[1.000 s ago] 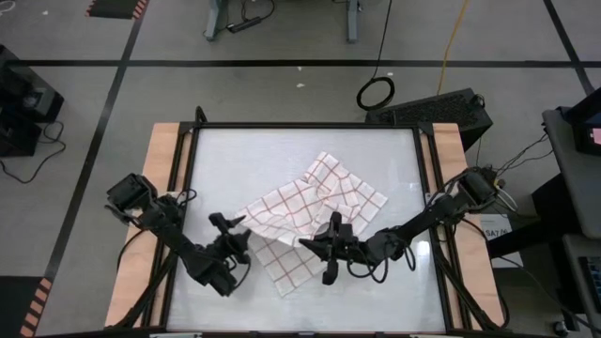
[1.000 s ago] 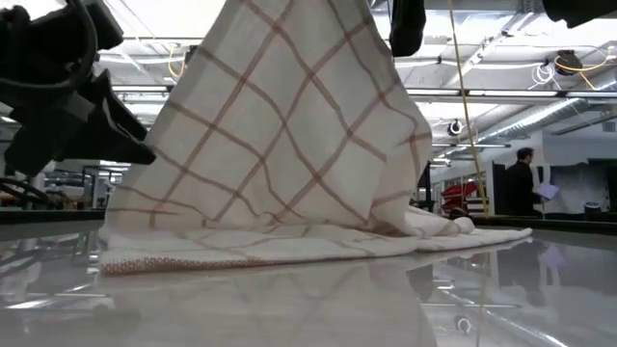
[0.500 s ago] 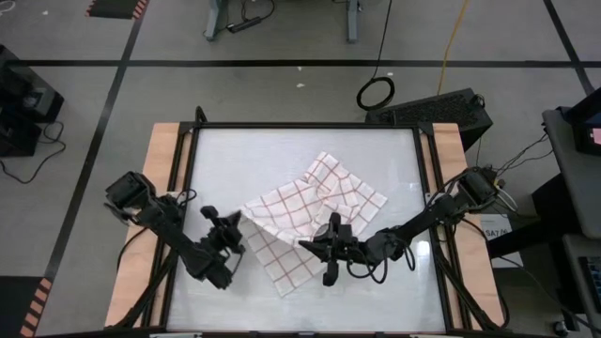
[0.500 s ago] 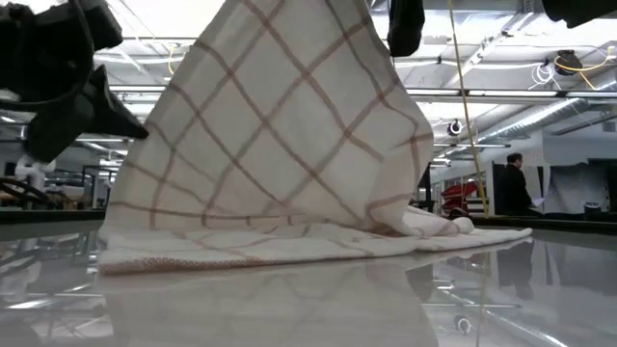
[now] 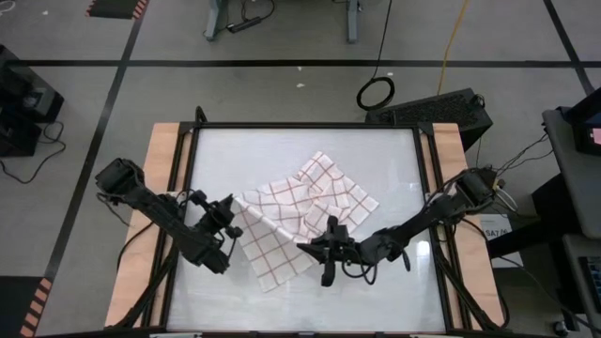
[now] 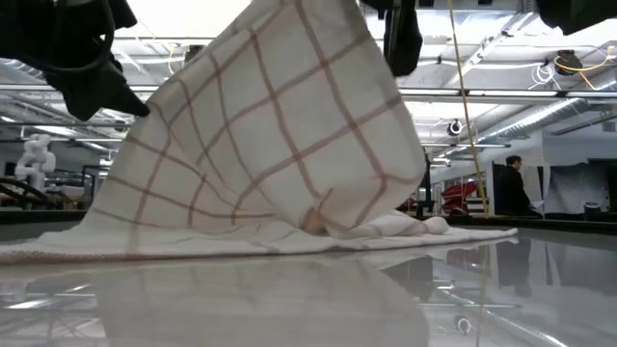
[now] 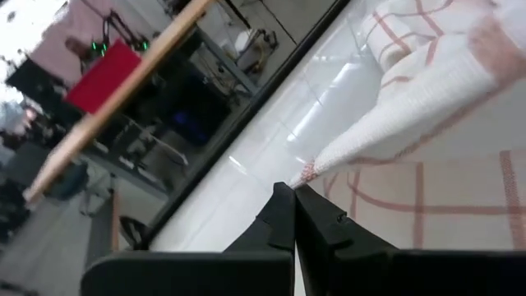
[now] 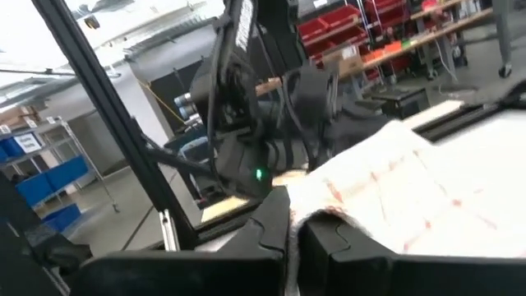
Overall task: Roll towel
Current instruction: Fold the white checkered towel
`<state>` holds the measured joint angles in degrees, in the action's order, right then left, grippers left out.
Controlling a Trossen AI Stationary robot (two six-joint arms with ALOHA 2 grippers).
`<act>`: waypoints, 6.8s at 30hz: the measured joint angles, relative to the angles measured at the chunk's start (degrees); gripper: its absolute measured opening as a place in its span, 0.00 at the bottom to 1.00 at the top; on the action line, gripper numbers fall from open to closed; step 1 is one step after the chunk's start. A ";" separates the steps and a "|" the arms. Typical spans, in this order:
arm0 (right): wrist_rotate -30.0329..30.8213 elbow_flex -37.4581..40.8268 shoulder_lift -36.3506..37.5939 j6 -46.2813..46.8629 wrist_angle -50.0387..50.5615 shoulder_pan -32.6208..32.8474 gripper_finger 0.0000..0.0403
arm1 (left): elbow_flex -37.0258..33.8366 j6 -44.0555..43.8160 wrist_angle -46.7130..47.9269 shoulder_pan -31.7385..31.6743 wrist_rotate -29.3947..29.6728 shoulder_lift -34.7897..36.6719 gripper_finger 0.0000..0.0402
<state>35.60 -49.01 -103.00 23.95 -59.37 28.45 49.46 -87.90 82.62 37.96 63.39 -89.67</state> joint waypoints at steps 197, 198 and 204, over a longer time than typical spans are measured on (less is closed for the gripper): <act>-26.01 20.57 23.26 15.92 69.74 -16.11 0.40 | -0.60 1.27 -0.25 0.30 -13.36 -0.04 0.03; -25.84 20.55 22.92 15.92 69.48 -16.11 0.37 | -0.60 1.30 -0.26 0.30 -13.25 -0.04 0.03; -24.47 20.59 22.65 15.90 68.98 -16.14 0.09 | -0.60 1.34 -0.28 0.30 -12.67 -0.04 0.03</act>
<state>11.12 -28.42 -80.35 39.85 9.61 12.31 48.86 -86.56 82.34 38.26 50.73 -89.71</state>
